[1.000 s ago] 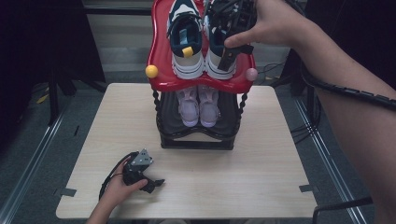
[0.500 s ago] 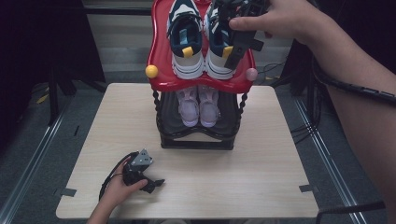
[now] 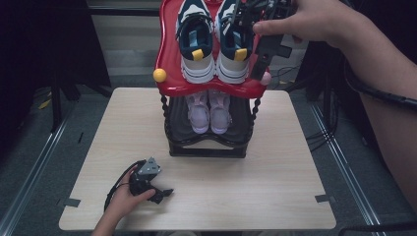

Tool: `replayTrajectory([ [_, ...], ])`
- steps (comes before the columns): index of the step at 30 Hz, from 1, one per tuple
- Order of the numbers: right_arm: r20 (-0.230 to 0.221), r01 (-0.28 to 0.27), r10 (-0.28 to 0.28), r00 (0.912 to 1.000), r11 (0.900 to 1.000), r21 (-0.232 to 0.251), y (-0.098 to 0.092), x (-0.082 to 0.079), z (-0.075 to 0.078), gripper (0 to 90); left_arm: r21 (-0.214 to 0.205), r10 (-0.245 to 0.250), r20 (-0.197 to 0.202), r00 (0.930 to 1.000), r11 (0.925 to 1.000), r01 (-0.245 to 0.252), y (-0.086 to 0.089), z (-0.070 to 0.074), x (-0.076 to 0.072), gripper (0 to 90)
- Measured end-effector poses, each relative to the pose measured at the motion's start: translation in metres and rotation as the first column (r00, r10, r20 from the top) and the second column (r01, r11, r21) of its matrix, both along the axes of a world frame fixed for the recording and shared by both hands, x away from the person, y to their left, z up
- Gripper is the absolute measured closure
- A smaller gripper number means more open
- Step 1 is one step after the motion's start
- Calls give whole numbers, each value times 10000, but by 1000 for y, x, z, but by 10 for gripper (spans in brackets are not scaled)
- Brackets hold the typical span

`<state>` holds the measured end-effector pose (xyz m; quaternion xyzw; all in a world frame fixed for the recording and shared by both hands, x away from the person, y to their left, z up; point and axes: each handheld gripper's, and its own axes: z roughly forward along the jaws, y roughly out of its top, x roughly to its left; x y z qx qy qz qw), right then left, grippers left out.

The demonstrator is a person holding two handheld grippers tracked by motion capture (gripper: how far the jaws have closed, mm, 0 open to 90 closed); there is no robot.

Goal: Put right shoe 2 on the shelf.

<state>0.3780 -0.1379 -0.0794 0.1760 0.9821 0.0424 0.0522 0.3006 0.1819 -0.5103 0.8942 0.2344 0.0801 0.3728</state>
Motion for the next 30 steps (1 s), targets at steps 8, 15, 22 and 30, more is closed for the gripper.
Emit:
replayTrajectory([
  [8,-284,64,-65,9996,10000,-41,-8,-5,-7,180,2,-2,1,10000,10000,2,0,0,0,0],
  [15,-552,240,-242,9982,9997,-35,-21,-11,-14,186,10,26,-19,10000,10000,-26,0,0,0,0],
  [22,-771,319,-332,9965,9993,-188,-33,-17,-17,192,14,20,-11,10000,10000,-20,0,0,0,0],
  [30,-966,321,-340,9947,9992,-217,-43,-24,-24,193,17,18,-12,10000,10000,-18,0,0,0,0],
])
